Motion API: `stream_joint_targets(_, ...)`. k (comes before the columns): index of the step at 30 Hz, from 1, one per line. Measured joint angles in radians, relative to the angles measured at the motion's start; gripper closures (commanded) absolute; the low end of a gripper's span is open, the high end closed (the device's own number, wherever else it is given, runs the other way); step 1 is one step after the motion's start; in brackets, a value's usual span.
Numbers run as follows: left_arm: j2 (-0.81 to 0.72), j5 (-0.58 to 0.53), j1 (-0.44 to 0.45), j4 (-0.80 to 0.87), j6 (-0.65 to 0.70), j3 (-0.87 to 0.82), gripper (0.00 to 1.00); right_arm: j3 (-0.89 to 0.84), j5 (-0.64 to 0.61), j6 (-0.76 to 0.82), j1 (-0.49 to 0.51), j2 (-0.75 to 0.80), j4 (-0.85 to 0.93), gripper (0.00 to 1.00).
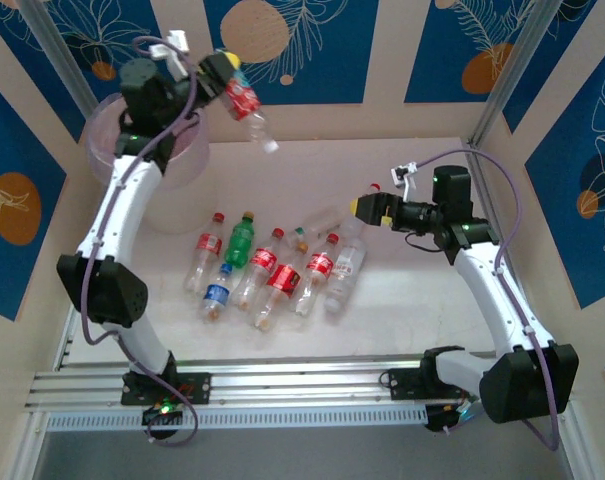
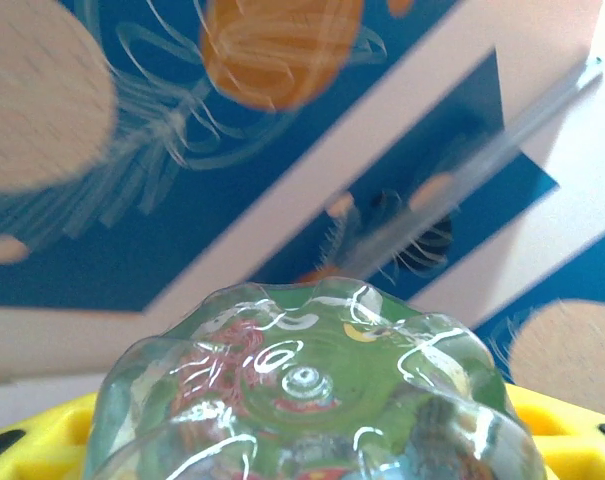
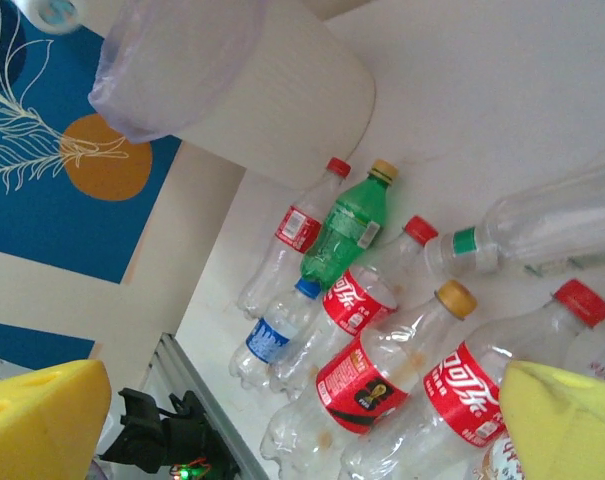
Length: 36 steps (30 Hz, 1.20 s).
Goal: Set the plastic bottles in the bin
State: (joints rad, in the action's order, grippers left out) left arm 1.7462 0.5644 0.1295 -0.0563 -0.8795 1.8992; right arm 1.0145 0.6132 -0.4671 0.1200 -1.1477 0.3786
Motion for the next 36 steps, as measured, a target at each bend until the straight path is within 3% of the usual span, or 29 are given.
stream_joint_targets(7,-0.045,-0.106,-0.213,0.052,0.051,0.011,0.94,-0.003,0.022,-0.006,-0.003,0.0,-0.007,0.0)
stream_joint_targets(12,-0.086,-0.227,-0.292,0.139,0.192,0.014,1.0,-0.013,0.068,-0.025,-0.003,0.008,-0.052,0.0)
stream_joint_targets(21,0.02,-0.332,-0.297,0.327,0.506,0.203,1.0,-0.013,0.095,-0.033,-0.003,0.015,-0.063,0.01)
stream_joint_targets(36,0.199,-0.332,-0.254,0.522,0.855,0.179,1.0,-0.014,0.068,-0.031,0.0,0.043,-0.023,0.01)
